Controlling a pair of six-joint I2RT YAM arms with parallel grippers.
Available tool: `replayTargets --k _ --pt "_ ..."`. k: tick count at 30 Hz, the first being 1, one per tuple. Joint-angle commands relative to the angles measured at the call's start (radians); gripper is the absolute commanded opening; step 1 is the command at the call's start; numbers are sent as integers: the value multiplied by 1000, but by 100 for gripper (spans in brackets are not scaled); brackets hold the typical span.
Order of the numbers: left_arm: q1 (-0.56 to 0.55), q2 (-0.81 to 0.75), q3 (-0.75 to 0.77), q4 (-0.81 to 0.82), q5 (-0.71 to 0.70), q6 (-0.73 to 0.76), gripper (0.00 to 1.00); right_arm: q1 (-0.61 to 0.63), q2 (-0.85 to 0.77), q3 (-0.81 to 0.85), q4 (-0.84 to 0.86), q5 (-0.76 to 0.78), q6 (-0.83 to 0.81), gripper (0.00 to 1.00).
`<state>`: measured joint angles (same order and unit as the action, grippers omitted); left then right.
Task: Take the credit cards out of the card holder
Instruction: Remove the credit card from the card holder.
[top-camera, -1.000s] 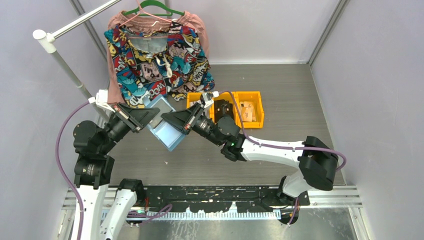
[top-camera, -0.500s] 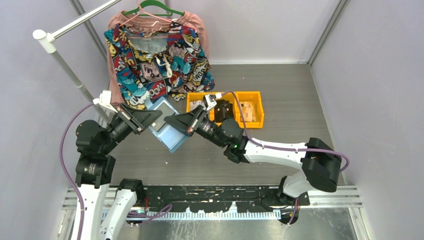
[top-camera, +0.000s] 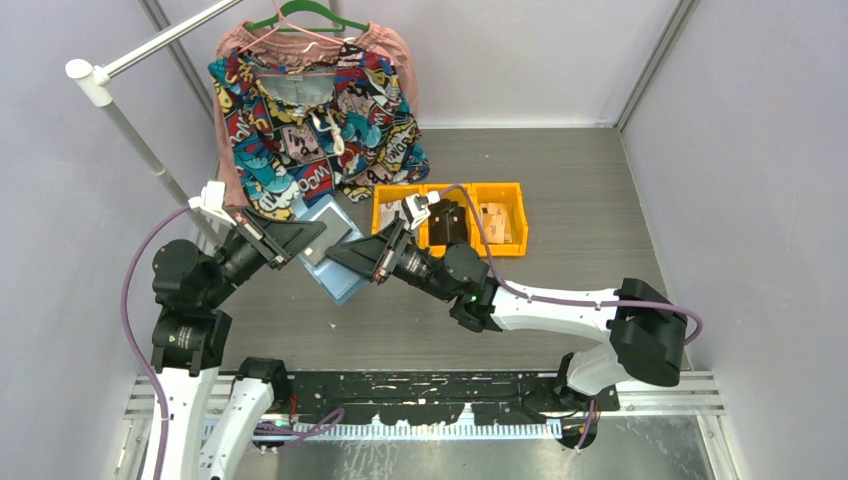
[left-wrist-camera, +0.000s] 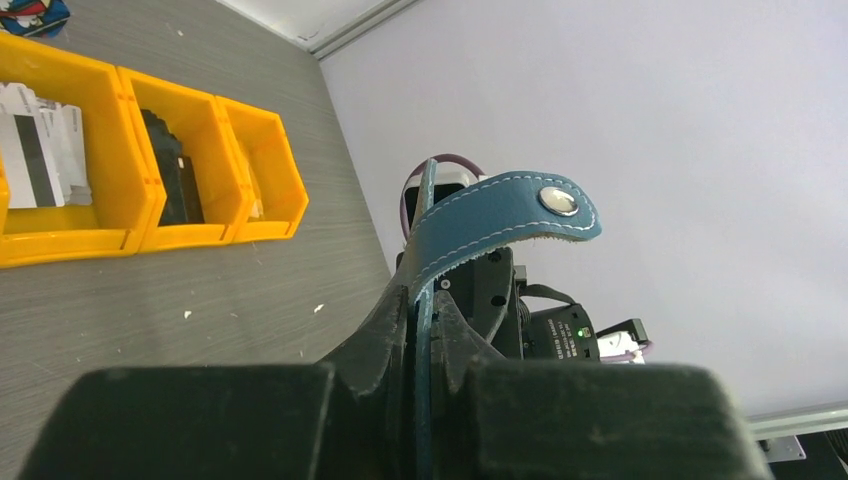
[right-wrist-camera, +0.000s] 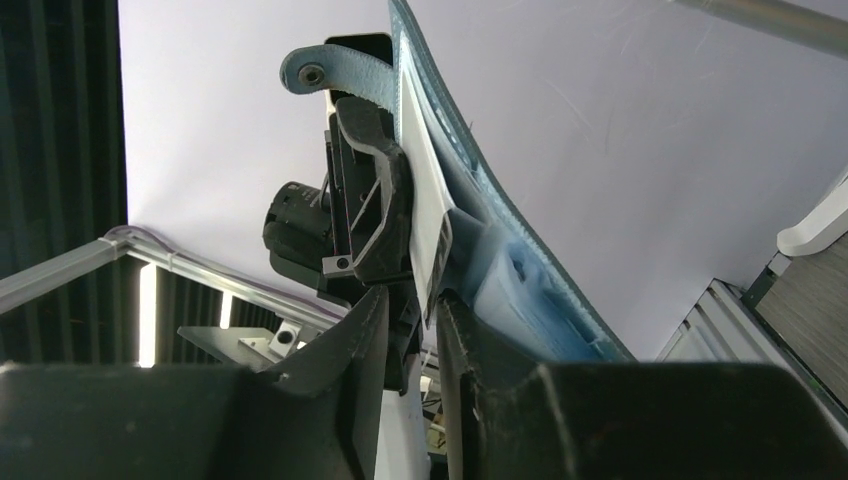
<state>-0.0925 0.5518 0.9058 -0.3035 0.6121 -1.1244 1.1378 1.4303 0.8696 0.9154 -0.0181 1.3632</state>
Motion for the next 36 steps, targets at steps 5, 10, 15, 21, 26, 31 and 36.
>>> replayTargets --k 5,10,15,21,26,31,36 --pt "-3 -1 28 60 2 -23 0 8 -16 17 120 -9 -18 22" --pt "-3 2 37 50 -8 -17 0 11 -24 -9 150 7 -21 2" --pt "-3 6 49 36 -28 -9 0 16 -53 -40 134 15 -37 1" --pt "-3 12 60 35 -40 -3 1 29 -78 -94 128 56 -38 1" --pt "-3 13 62 37 -43 -2 2 33 -86 -109 119 58 -40 1" --pt "-3 11 64 37 -52 4 1 39 -93 -124 117 54 -41 1" --pt "-3 11 87 6 -107 140 0 37 -184 -175 53 90 -70 1"
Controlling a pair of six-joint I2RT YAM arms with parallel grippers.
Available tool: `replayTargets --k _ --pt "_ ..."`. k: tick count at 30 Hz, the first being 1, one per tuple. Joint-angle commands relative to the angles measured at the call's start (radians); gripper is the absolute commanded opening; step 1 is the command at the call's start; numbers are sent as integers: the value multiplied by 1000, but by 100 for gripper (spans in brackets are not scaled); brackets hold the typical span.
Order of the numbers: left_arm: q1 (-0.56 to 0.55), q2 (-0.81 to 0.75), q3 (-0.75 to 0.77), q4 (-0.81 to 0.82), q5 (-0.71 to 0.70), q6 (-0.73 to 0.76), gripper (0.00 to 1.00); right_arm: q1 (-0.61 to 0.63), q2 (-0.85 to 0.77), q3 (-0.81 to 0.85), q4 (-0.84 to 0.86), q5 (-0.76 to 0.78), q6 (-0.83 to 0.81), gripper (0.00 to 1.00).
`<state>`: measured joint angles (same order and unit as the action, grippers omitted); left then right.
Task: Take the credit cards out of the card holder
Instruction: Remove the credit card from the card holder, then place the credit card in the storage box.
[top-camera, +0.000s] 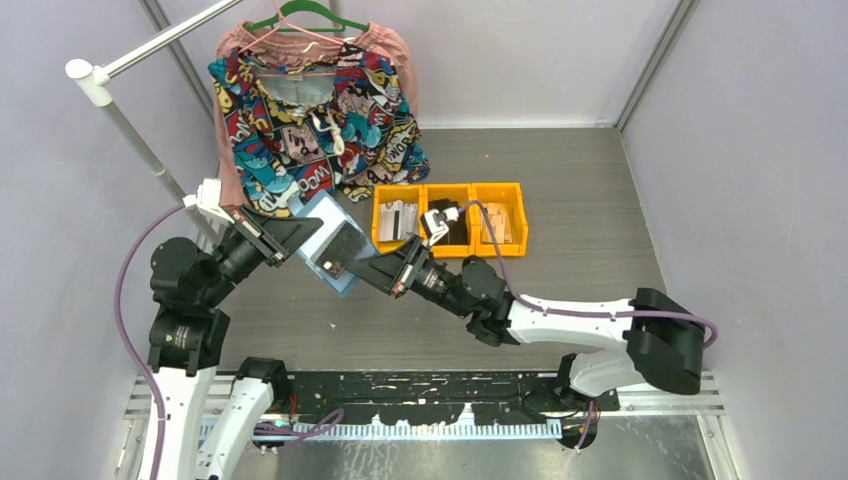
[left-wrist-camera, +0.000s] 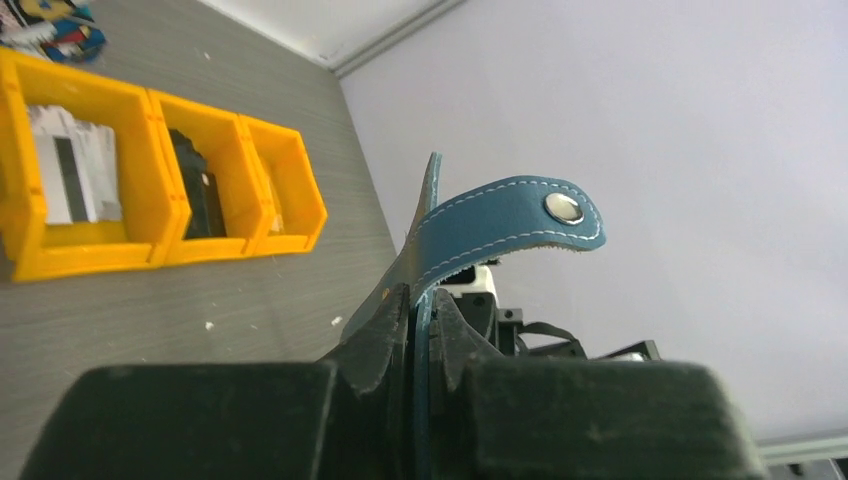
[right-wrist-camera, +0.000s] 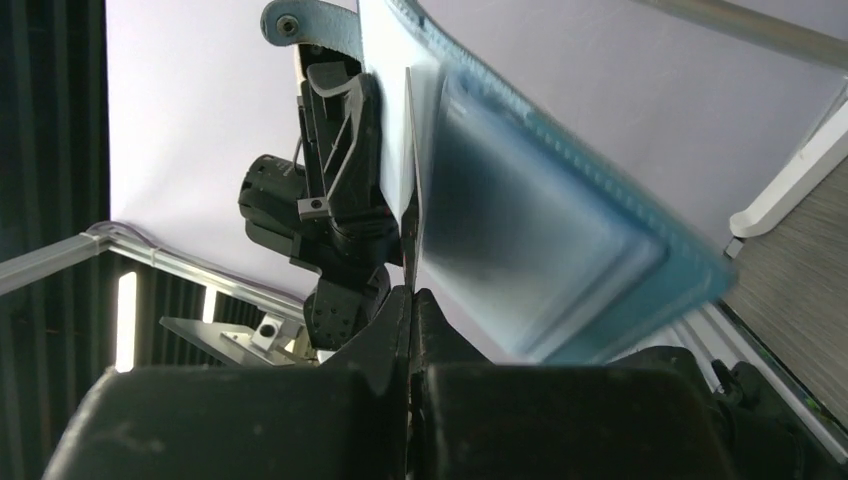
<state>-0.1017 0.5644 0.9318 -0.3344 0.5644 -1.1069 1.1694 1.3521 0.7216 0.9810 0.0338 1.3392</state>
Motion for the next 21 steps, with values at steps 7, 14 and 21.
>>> replayTargets --k 7,14,21 --pt "7 15 85 -66 -72 442 0 -157 -372 -46 -473 6 -85 1" --pt "5 114 -33 -82 291 564 0 -587 -391 117 -1067 -268 -295 1" --pt "-78 292 -62 -139 336 812 0 -763 -57 391 -1368 -300 -644 1"
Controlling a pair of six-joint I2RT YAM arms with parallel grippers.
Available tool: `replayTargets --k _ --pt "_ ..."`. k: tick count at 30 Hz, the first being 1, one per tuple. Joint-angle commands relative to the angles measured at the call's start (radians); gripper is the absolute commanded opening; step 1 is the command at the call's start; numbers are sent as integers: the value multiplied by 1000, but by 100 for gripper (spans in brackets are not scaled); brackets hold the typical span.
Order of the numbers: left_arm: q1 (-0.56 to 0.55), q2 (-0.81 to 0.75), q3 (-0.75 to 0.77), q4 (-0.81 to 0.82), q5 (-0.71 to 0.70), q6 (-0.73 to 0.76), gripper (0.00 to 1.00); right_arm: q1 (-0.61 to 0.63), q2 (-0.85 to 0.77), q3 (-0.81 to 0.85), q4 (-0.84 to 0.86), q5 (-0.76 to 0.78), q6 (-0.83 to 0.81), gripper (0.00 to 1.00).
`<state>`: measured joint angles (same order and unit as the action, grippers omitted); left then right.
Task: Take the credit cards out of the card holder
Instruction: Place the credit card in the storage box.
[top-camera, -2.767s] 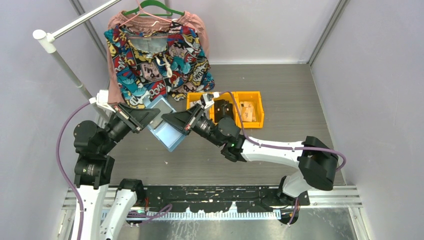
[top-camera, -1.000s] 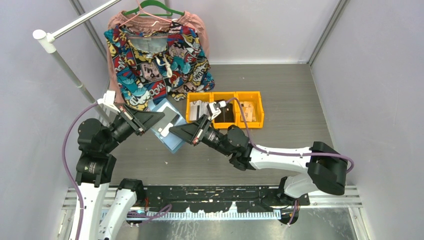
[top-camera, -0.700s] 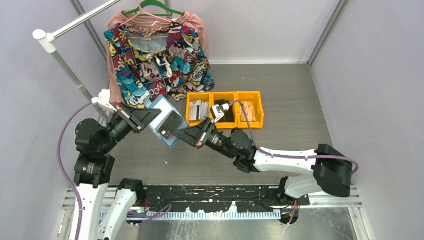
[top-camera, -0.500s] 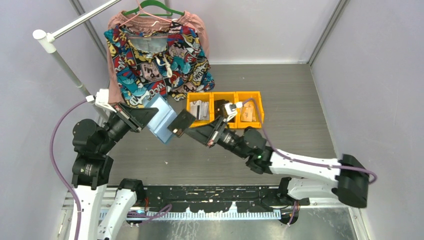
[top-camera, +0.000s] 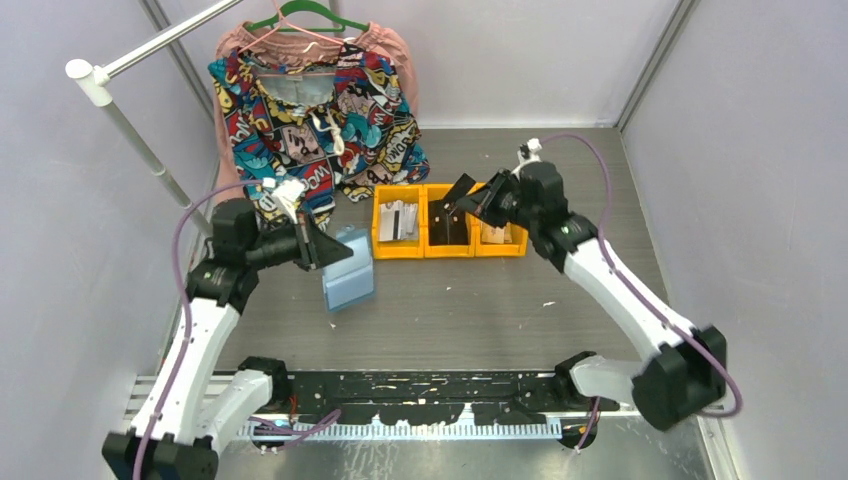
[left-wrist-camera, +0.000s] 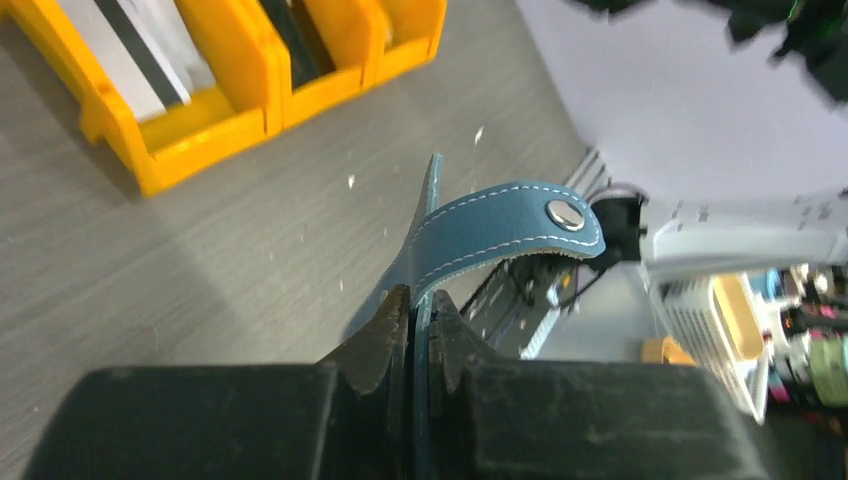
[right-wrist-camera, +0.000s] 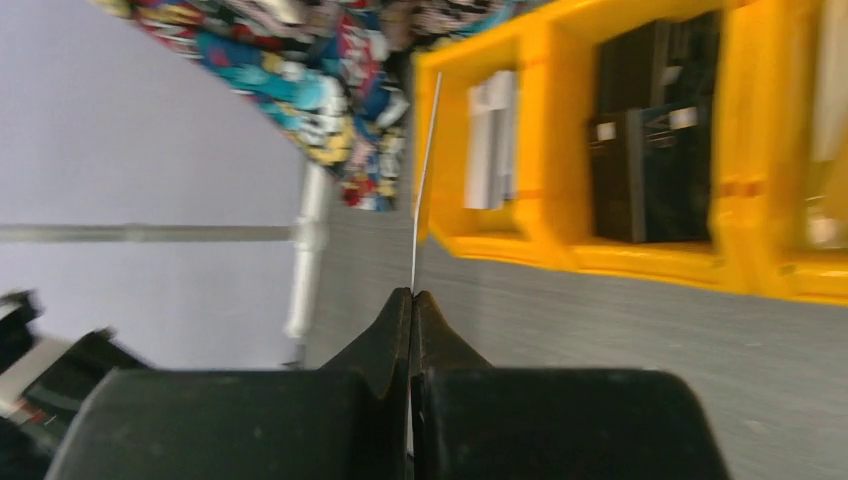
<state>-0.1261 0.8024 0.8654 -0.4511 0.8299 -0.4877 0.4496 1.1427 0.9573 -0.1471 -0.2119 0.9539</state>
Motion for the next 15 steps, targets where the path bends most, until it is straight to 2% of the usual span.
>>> replayTargets --k 1,6,9,14,15 --pt "-71 79 11 -46 52 241 0 -53 207 192 -254 -71 -294 1" --pt "-139 257 79 -186 -31 448 0 -71 454 364 -315 -143 -420 1" --pt "-181 340 103 -204 -64 537 0 -69 586 466 -379 -178 -470 1" --pt "-248 452 124 -182 -57 687 0 -66 734 591 -468 -149 -528 1" --pt "-257 475 133 -180 -49 712 0 -63 752 608 -481 -143 -531 6"
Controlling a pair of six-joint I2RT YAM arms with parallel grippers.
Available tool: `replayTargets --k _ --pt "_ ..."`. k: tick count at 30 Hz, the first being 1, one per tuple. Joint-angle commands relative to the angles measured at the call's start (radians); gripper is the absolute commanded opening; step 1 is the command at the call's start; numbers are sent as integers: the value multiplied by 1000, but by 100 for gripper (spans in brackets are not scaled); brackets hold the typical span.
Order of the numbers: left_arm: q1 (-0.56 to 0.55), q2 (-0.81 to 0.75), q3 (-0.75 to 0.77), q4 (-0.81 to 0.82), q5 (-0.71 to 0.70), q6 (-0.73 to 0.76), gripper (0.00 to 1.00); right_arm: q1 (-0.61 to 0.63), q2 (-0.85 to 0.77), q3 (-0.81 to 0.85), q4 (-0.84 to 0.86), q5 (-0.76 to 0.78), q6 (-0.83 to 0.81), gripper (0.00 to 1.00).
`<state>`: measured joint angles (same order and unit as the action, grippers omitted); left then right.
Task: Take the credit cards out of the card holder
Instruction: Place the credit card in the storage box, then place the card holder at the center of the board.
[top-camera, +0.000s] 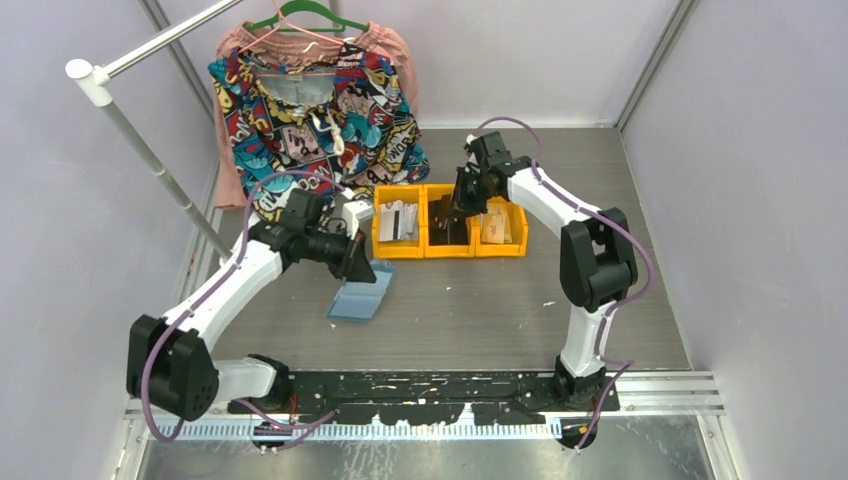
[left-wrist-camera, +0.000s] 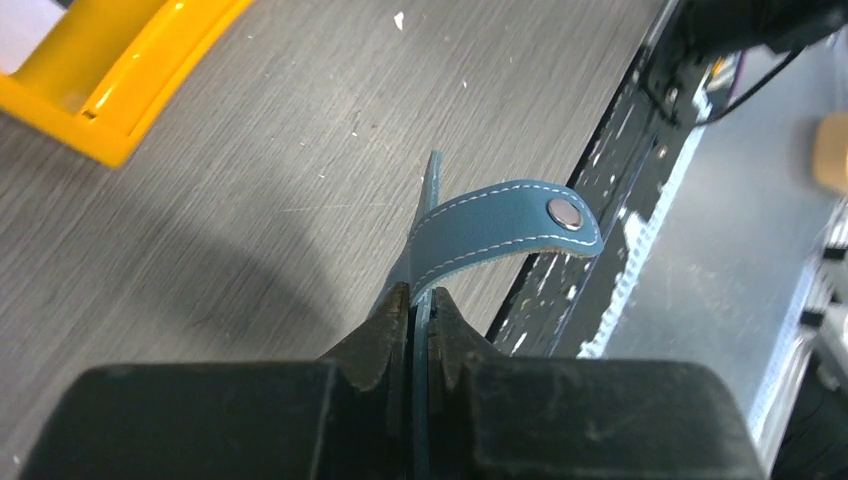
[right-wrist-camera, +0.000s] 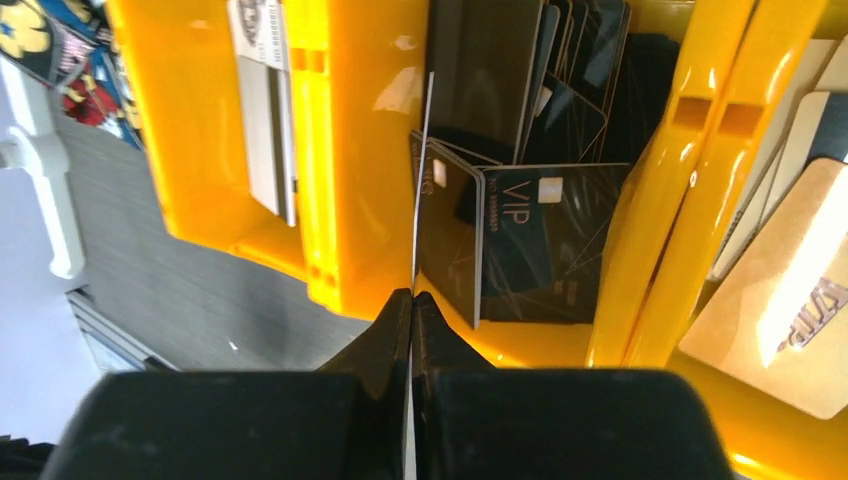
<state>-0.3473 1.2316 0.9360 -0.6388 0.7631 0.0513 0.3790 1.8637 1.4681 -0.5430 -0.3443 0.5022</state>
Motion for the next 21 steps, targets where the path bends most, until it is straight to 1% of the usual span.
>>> replayTargets --k 1,2,6,7,8,9,10,11,12,13,14,15,17,18,21 --pt "-40 76 76 8 23 195 0 17 47 116 -99 -1 -87 16" --pt "-43 104 94 4 24 216 0 26 60 131 -115 13 -97 24" --pt "-46 187 136 30 -12 308 0 55 62 181 -174 98 -108 45" --pt "-45 186 126 66 -27 333 0 57 41 178 -172 115 -102 50" --pt "-45 179 109 110 -41 349 0 58 16 168 -166 132 -95 59" --pt "-46 174 89 149 -60 369 3 58 -14 158 -159 143 -88 65" --pt "-46 170 72 177 -69 376 10 60 -44 149 -152 152 -80 71" --pt "-45 172 68 181 -77 376 19 61 -78 140 -148 167 -74 80" --pt "-46 175 83 153 -79 379 41 60 -113 130 -146 195 -64 88" --pt "-43 177 102 106 -82 374 56 61 -149 120 -142 212 -60 93" --pt "-37 173 121 76 -83 359 66 61 -191 102 -131 233 -55 99" --pt "-23 164 136 40 -74 350 74 60 -232 78 -116 261 -49 99" --pt "13 131 171 -31 -43 341 96 60 -323 26 -94 325 -36 100" --pt "37 110 187 -53 -35 324 99 61 -369 -2 -88 378 -36 100" --pt "152 40 231 -123 -8 306 100 52 -525 -101 -75 550 -29 99"
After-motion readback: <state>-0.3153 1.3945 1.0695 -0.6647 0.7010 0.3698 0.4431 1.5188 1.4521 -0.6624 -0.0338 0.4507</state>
